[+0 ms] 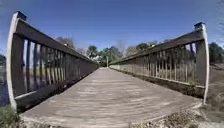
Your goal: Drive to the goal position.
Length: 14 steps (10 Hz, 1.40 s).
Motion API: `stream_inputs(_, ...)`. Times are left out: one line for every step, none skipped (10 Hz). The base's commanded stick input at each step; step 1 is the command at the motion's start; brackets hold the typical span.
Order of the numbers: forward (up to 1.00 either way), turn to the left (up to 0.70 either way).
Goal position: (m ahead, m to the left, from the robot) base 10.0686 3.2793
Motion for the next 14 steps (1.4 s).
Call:
stream_inputs(0.5,0.0)
stream_inputs(0.5,0.0)
stream_inputs(0.5,0.0)
stream_inputs(0.5,0.0)
stream_inputs(0.5,0.0)
stream_inputs(0.5,0.0)
stream_inputs(0.5,0.0)
stream_inputs(0.5,0.0)
stream_inputs(0.5,0.0)
stream_inputs(0.5,0.0)
stream_inputs(0.5,0.0)
stream_inputs(0.5,0.0)
stream_inputs(0.5,0.0)
stream_inputs(0.5,0.0)
